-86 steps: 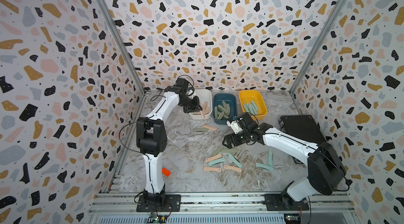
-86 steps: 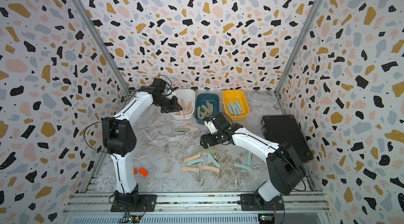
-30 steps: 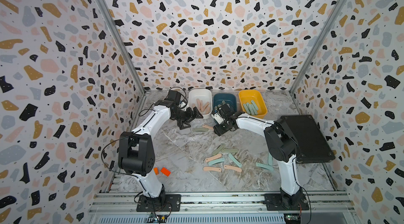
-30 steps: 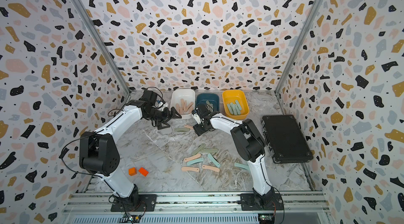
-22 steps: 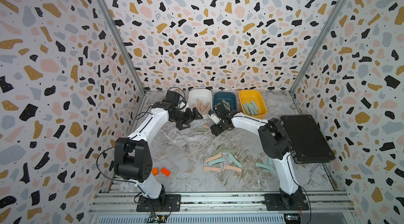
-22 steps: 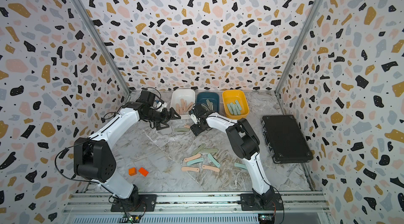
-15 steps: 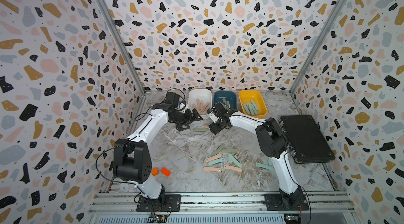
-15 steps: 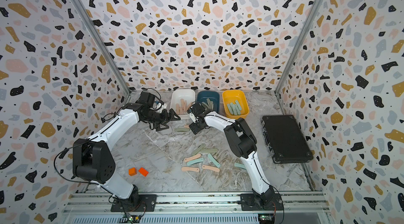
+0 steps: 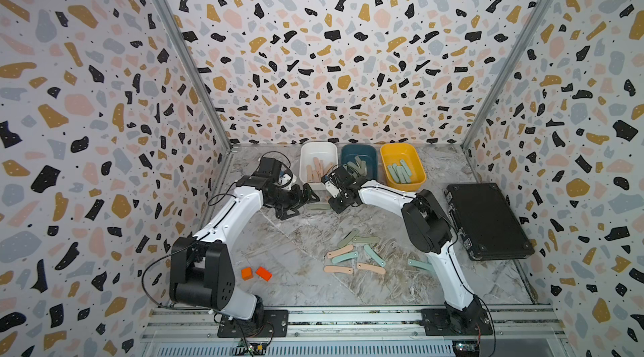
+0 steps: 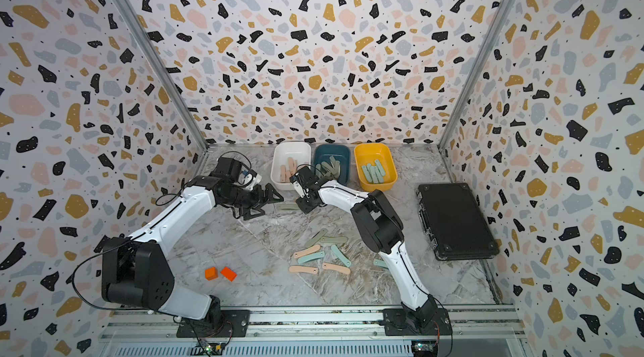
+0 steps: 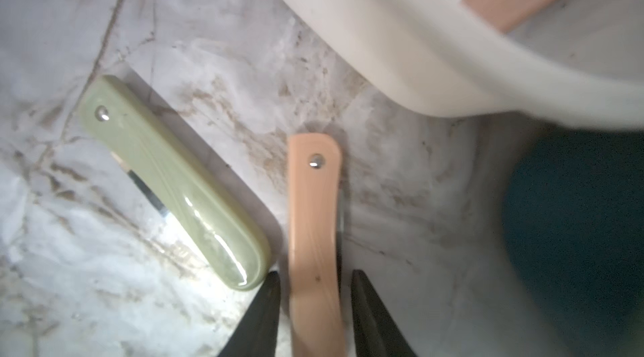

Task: Place the fruit knives into the storage box by color
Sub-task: Pick up the fruit knife from the center of the board, then place the fruit knife in the storage box.

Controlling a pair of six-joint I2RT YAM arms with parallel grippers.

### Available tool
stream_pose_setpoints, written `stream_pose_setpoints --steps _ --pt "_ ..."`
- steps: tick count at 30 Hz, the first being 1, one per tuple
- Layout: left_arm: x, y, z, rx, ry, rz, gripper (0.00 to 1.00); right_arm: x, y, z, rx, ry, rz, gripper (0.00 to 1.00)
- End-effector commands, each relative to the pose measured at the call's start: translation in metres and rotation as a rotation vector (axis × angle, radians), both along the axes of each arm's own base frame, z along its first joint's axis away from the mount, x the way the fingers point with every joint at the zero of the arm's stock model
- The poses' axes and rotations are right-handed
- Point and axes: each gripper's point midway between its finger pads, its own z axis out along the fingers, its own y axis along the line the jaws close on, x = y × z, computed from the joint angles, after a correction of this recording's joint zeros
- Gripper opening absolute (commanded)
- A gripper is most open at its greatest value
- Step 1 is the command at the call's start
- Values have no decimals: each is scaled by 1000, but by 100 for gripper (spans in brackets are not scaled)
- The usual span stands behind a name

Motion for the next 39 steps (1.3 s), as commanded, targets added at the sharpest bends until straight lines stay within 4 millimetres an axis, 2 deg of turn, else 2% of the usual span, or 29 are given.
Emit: stream_pose_setpoints --steps 1,4,9,15,18,22,26,31,35,39 --pt "1 3 6 -4 -43 0 99 -32 -32 -35 -134 109 -14 32" --pt "-1 6 7 -1 -43 4 99 -39 -39 -27 -128 104 -32 26" --pt "-4 11 5 2 -47 19 99 -51 -47 -16 -98 117 -68 25" --pt "-5 18 5 11 -54 50 99 -54 -47 29 -18 80 -104 23" --pt "-5 21 6 19 -57 62 99 -52 -41 53 32 59 -108 22" --pt "-9 25 2 28 -45 77 99 -46 -27 74 100 51 -107 21" --pt "-13 27 -8 44 -29 88 99 -26 -8 94 143 10 -105 21" --pt "-19 27 -16 48 -1 77 99 10 18 105 187 -38 -120 21" --pt "-23 32 -20 84 5 75 99 43 28 109 197 -54 -149 21" --pt "-24 33 -24 90 21 70 99 80 31 103 204 -82 -192 22"
